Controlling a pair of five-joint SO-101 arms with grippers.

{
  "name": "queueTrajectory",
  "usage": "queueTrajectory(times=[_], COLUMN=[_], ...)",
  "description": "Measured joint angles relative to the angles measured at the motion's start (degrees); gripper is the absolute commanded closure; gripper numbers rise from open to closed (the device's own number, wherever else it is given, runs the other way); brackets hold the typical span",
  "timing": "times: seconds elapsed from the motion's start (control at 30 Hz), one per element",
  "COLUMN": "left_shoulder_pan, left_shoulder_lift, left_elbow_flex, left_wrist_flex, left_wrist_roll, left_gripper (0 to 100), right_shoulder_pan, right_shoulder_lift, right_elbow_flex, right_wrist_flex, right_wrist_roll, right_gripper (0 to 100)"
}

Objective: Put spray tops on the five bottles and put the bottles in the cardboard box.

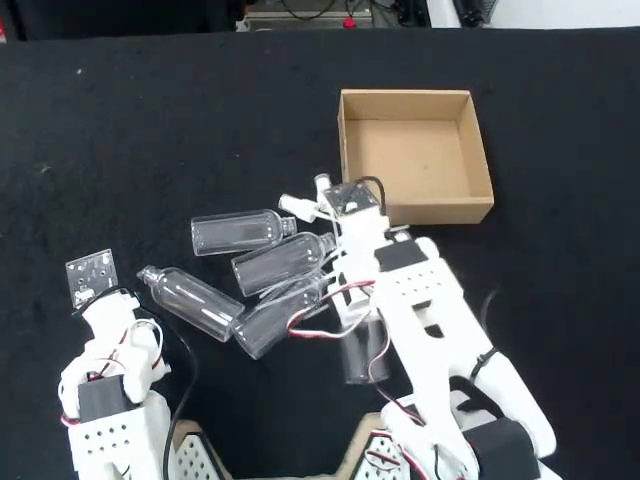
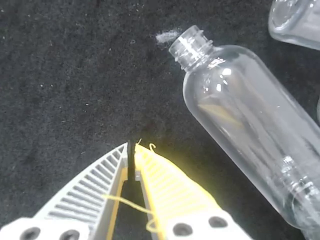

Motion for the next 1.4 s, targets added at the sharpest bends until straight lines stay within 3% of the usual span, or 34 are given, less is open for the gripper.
queueTrajectory(times=[0.23,0.33,0.4,0.63,1.0,1.2,1.4], left_shoulder_pan=[0.0,0.0,0.0,0.0,0.0,0.0,0.0], left_shoulder_lift=[0.0,0.0,0.0,0.0,0.0,0.0,0.0], left_elbow_flex=[0.0,0.0,0.0,0.0,0.0,0.0,0.0], left_wrist_flex=[0.0,0.0,0.0,0.0,0.0,0.0,0.0], left_wrist_roll=[0.0,0.0,0.0,0.0,0.0,0.0,0.0], left_gripper=[97,97,97,97,97,97,97], right_shoulder_pan=[0.0,0.0,-0.1,3.8,4.3,4.4,4.4], right_shoulder_lift=[0.0,0.0,0.0,0.0,-0.1,-0.1,-0.1], right_elbow_flex=[-2.5,-0.3,-0.3,2.5,5.6,6.2,6.2], right_wrist_flex=[0.7,-0.9,1.0,4.0,-0.8,-2.4,-2.4], right_wrist_roll=[12.8,20.1,21.6,26.1,16.6,8.8,8.4], right_gripper=[97.4,86.1,79.6,79.0,78.1,64.5,70.8])
